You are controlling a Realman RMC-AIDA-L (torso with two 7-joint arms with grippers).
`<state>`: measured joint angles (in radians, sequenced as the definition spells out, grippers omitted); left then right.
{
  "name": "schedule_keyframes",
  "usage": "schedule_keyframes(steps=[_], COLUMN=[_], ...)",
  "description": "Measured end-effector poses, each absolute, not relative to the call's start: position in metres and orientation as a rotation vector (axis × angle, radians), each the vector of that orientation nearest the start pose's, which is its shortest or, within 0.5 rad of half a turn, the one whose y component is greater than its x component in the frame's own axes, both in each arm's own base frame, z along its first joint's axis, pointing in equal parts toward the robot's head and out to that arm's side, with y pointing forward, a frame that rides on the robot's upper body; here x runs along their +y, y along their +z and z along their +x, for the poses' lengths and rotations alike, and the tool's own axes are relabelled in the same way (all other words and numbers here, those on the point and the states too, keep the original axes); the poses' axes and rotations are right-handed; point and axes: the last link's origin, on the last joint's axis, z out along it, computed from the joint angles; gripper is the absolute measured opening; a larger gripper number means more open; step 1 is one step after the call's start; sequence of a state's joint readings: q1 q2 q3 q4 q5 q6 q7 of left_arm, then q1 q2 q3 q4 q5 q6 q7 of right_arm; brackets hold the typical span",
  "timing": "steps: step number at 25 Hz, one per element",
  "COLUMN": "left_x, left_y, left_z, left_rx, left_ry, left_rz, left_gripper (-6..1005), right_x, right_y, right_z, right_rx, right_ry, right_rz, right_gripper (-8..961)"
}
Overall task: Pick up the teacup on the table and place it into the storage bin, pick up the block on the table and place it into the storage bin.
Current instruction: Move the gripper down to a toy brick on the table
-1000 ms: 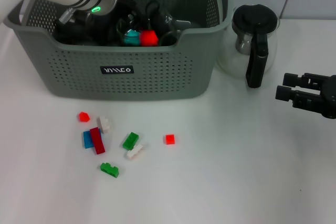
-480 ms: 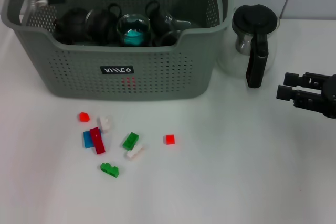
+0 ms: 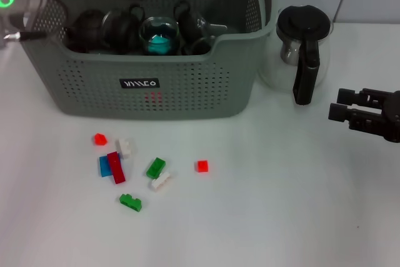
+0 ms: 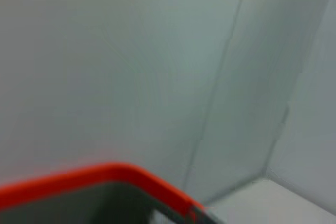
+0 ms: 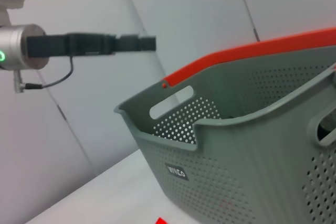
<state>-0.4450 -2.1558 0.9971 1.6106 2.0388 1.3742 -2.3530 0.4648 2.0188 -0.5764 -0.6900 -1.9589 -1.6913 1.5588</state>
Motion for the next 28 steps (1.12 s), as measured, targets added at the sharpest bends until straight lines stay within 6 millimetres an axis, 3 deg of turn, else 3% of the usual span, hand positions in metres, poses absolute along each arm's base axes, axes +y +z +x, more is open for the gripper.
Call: schedule_keyframes(steps=[6, 12, 22, 28], left_x=[0.333, 0.317, 0.311, 0.310], left_y=[0.102, 0.102, 0.056, 0.033], left_z=[-0.147, -0.166, -0.185, -0.184], left_rx=[-0.730, -0.671, -0.701, -0.649], left_ry=[-0.298, -0.123, 0.271, 0.440], left_rz=[-2.666, -2.779, -2.834, -2.827], left_gripper=[712, 709, 706, 706], right_x=[0.314, 0.314, 0.313, 0.313], right_y=[0.047, 0.046, 0.044, 0.041], right_z=[0.283, 0.283, 0.284, 0.283], right_rx=[0.883, 0.891, 0.911, 0.915], right_ry=[0.856, 0.859, 0.846, 0.836], right_rz=[-2.606, -2.609, -2.618, -2.629], right_gripper=[607, 607, 607, 607])
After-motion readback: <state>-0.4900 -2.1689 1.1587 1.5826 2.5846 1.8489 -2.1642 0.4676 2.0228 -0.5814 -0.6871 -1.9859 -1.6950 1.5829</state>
